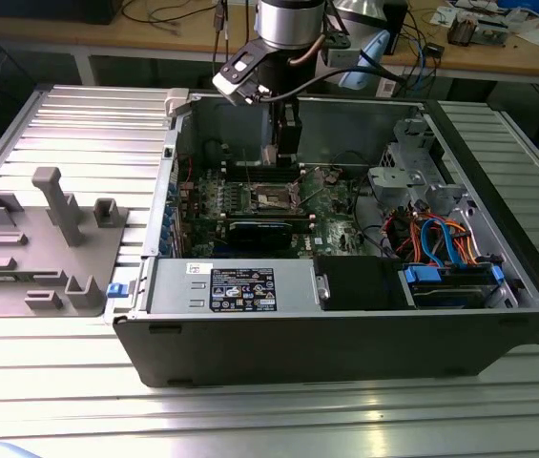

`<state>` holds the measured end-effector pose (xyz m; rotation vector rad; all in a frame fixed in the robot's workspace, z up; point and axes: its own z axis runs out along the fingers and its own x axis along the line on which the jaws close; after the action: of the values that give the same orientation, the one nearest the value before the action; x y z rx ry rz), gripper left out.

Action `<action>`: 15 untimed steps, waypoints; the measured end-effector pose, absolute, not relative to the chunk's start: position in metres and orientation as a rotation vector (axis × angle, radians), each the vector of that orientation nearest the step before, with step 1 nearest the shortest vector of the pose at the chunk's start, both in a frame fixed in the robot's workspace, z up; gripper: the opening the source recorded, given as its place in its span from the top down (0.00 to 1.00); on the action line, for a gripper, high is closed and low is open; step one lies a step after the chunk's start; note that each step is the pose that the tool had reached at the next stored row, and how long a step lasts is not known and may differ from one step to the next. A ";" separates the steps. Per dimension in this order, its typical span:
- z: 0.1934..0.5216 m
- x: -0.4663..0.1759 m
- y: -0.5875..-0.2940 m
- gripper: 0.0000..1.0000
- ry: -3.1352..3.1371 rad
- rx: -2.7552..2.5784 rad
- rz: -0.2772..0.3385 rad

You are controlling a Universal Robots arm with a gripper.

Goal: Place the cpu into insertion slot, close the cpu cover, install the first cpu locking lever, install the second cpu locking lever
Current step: 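Place the cpu into insertion slot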

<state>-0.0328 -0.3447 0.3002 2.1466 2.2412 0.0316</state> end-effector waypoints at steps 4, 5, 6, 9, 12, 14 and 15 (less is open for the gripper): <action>0.300 -0.033 -0.345 0.45 2.241 2.147 0.032; 0.300 -0.033 -0.345 0.45 2.241 2.147 0.032; 0.300 -0.033 -0.345 0.45 2.241 2.147 0.032; 0.300 -0.033 -0.345 0.45 2.240 2.147 0.031; 0.299 -0.032 -0.344 0.45 2.215 2.172 0.030; 0.298 -0.032 -0.342 0.45 2.210 2.177 0.029; 0.296 -0.031 -0.340 0.45 2.210 2.177 0.029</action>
<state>-0.0312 -0.3404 0.2955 2.1769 2.2098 0.0292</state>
